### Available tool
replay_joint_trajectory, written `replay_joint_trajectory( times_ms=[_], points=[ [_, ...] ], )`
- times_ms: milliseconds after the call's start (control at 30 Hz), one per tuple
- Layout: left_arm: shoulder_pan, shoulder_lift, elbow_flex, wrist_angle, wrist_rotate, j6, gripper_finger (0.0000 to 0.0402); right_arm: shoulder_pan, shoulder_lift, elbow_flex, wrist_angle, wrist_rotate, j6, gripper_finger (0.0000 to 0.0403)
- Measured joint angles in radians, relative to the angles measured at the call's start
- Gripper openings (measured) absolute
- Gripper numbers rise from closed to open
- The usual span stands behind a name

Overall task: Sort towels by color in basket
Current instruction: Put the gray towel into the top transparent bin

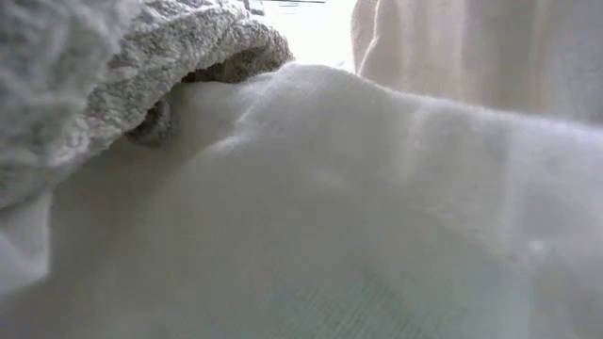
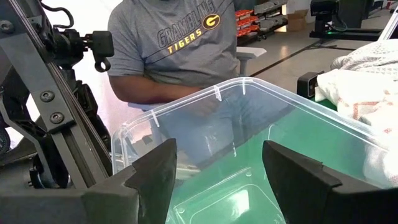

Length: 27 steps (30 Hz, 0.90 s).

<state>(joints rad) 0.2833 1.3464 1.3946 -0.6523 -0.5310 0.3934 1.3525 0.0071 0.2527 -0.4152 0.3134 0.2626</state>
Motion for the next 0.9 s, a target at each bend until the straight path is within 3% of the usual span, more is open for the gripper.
replay_joint_trajectory(
  times_ms=[167,400,467,633,900],
  points=[
    [0.017,0.073,-0.012,0.145,0.087,0.028,0.0025,0.0,0.0,0.0,0.0,0.0,0.0,0.0264],
    [0.048,0.14,-0.012,-0.023,0.115,-0.011,0.0025,0.0,0.0,0.0,-0.001,0.0,0.0,0.0264],
    [0.067,0.154,-0.012,-0.059,0.169,-0.038,0.0025,0.0,0.0,0.0,-0.001,0.0,0.0,0.0264],
    [0.111,0.222,-0.012,-0.045,0.348,-0.101,0.0025,0.0,0.0,0.0,-0.002,0.0,0.0,0.0264],
    [0.155,0.357,-0.012,0.0,0.425,-0.198,0.0027,0.0,0.0,0.0,-0.004,0.0,0.0,0.0264]
  ],
)
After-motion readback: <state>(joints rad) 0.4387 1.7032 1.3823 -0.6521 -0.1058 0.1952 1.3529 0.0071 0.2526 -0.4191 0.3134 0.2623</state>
